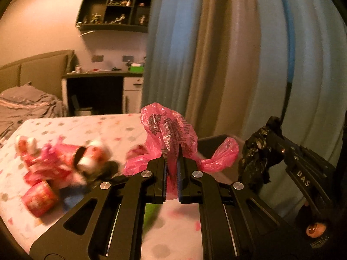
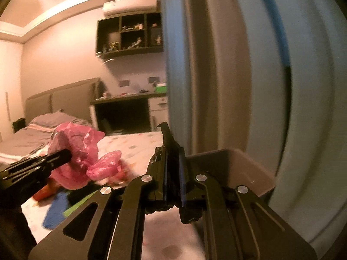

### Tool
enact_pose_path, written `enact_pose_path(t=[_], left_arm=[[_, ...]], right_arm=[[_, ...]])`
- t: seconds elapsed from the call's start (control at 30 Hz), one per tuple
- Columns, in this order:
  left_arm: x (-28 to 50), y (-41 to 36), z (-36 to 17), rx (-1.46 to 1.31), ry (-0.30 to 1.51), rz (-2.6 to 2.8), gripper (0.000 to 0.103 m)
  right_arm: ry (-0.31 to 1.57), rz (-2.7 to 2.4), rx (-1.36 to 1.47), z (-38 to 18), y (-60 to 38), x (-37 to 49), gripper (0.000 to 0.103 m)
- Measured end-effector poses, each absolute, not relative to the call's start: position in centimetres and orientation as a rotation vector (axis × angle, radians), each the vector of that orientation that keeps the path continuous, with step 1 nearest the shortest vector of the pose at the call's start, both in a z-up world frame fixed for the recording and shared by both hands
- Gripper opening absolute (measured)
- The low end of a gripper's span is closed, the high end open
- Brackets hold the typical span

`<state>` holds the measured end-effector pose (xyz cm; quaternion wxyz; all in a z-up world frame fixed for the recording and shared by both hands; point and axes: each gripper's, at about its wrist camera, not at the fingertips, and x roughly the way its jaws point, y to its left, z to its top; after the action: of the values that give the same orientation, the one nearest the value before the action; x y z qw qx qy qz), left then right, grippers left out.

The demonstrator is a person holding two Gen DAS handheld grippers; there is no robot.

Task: Collect trash
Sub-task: 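Carry both bags over the grey bin and open both tools to drop them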

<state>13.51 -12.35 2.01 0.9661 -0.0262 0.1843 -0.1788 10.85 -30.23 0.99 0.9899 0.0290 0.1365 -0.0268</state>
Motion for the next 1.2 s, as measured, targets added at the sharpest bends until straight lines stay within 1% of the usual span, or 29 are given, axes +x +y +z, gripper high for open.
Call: enact_pose_path(t=[0.2, 0.47, 0.83, 1.2], left_arm=[[16.6, -17.0, 1.8, -0.049, 0.364, -0.437, 0.006], [20.4, -22.3, 0.5, -0.027, 0.371, -0.497, 0.006], [24.0, -26.5, -1.3, -0.026, 0.409, -0.517, 0.007], [26.0, -28.6, -3.0, -0.039, 0.462, -0.556, 0.007]], right_arm=[[0.239, -0.141, 0.057, 1.2, -33.8, 12.9, 0.010], [0.249, -0.207, 0.083, -0.5, -37.4, 15.3, 0.010], [0.276, -0.252, 0.103, -2.7, -39.9, 17.3, 0.010], [0.297, -0.245, 0.117, -3.1, -40.8, 18.7, 0.010]])
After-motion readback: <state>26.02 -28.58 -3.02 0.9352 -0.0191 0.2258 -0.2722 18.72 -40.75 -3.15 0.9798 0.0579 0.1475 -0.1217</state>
